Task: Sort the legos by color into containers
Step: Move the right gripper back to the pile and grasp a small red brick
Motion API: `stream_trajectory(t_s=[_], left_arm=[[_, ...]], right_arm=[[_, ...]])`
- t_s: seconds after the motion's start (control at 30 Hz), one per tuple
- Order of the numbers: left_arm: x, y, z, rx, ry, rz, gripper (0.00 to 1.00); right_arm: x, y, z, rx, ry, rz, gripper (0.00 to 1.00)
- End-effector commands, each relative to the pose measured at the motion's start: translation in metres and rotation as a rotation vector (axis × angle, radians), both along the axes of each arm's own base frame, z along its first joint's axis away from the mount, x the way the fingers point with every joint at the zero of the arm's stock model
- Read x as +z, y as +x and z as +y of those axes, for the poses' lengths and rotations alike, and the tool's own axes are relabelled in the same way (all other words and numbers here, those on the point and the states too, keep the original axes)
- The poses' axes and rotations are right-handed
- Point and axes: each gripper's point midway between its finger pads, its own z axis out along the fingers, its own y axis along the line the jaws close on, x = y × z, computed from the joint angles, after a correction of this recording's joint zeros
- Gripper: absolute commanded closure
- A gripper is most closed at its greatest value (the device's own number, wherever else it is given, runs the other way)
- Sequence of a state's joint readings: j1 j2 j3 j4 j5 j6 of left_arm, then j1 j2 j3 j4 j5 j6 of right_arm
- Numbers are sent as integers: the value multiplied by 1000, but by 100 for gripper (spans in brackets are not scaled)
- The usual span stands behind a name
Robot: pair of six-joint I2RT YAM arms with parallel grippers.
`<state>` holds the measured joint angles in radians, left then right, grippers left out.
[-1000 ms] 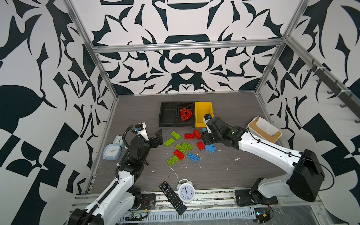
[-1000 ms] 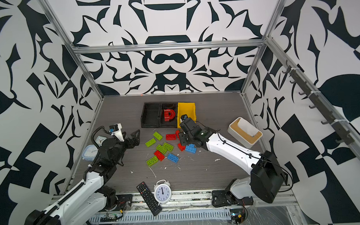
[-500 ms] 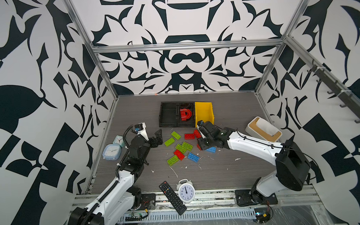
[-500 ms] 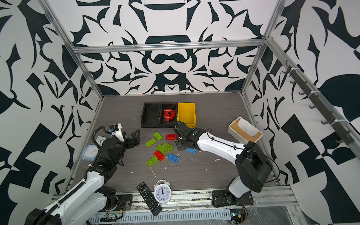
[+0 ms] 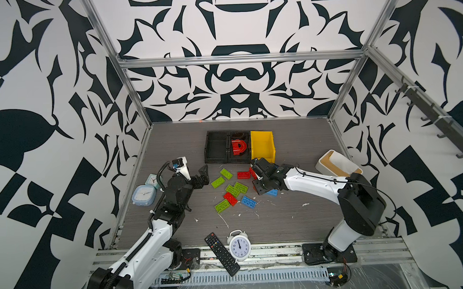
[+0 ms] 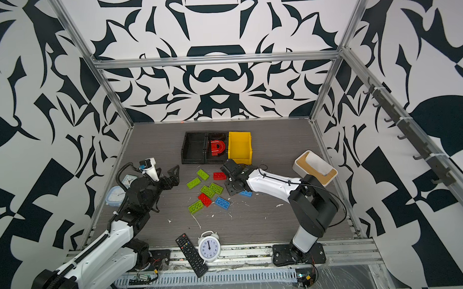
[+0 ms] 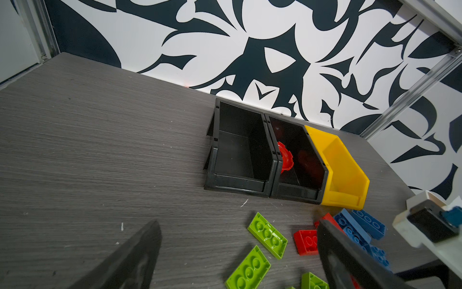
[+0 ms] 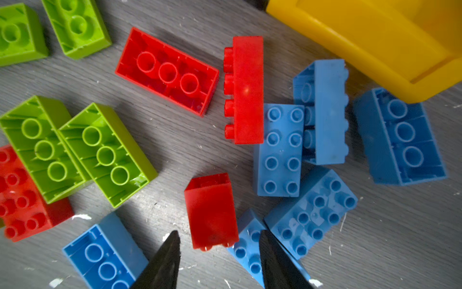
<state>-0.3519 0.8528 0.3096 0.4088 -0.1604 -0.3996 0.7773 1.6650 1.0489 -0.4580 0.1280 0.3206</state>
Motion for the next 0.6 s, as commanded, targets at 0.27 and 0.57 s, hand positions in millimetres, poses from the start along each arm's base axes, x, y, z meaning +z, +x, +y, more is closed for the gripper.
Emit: stream_trajectory(t_s=[0.27, 0.57], left_arm=[[3, 0, 4, 17, -3, -25, 0], [3, 0, 3, 13, -2, -21, 0]], right_arm=[[-5, 14, 10, 24, -55, -13, 46], [-13, 11, 17, 35, -38, 16, 63]])
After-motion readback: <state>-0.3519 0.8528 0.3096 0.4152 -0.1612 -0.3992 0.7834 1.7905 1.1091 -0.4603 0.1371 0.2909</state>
